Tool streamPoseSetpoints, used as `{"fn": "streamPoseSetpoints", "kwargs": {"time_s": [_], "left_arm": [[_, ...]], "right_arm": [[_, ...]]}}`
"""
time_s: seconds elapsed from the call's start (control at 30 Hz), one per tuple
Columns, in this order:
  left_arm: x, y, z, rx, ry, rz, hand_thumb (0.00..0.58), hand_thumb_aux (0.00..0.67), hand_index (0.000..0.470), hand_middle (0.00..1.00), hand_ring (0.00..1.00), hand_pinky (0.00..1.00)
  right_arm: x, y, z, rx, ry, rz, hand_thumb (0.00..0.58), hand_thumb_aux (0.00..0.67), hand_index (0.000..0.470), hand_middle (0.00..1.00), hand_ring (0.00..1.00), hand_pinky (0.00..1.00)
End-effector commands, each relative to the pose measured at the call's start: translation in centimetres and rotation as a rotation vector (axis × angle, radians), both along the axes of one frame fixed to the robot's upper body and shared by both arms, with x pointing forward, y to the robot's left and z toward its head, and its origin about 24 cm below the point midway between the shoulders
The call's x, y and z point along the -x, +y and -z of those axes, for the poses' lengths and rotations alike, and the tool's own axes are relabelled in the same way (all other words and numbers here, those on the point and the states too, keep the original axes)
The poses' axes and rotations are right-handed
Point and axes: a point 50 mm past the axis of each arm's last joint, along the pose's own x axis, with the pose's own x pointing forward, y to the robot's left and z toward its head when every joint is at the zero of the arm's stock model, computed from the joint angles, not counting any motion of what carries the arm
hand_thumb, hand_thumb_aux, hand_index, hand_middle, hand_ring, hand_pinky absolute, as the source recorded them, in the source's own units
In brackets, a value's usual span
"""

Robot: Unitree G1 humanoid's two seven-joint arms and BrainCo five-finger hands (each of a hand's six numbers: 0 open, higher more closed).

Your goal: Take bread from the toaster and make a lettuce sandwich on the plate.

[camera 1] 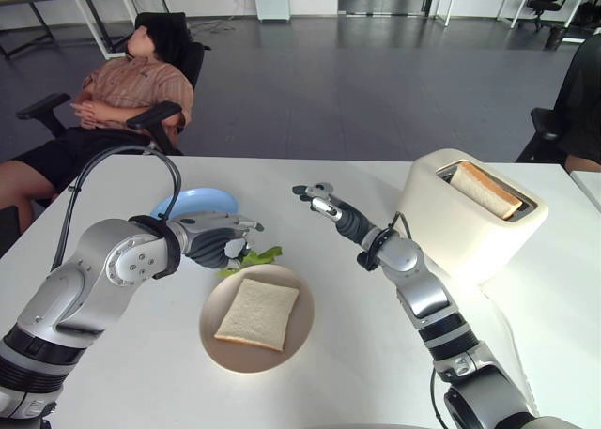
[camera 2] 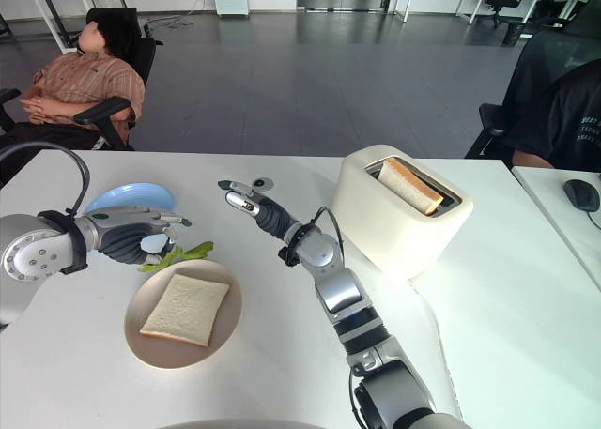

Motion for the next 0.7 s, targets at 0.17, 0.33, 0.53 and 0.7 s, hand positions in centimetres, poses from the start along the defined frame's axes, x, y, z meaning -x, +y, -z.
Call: {"fn": "streamPoseSetpoints", "kwargs": {"time_s": [0.17, 0.33, 0.53, 0.7], "left_arm": [[2.8, -1.6, 0.6, 0.048, 0.157, 0.093, 0.580, 0.670, 0.470, 0.00, 0.00, 0.00], [3.2, -1.7, 2.2, 0.038, 0.220, 0.098, 0.580, 0.670, 0.470, 0.00, 0.00, 0.00], [3.7, -1.2, 4.4, -0.014, 0.284, 0.081, 0.580, 0.670, 0.470, 0.00, 0.00, 0.00], [4.1, -0.9, 4.7, -0.050, 0.322, 0.086, 0.000, 0.000, 0.000, 0.00, 0.00, 0.00]], "right_arm": [[-0.2, 0.0, 0.0, 0.016, -0.001, 0.004, 0.000, 0.000, 0.000, 0.00, 0.00, 0.00], [-0.2, 0.0, 0.1, 0.016, -0.001, 0.006, 0.000, 0.000, 0.000, 0.00, 0.00, 0.00], [-0.1, 0.0, 0.0, 0.012, -0.001, 0.003, 0.000, 0.000, 0.000, 0.00, 0.00, 0.00], [-0.2, 0.0, 0.0, 0.011, -0.001, 0.003, 0.000, 0.000, 0.000, 0.00, 0.00, 0.00]]}}
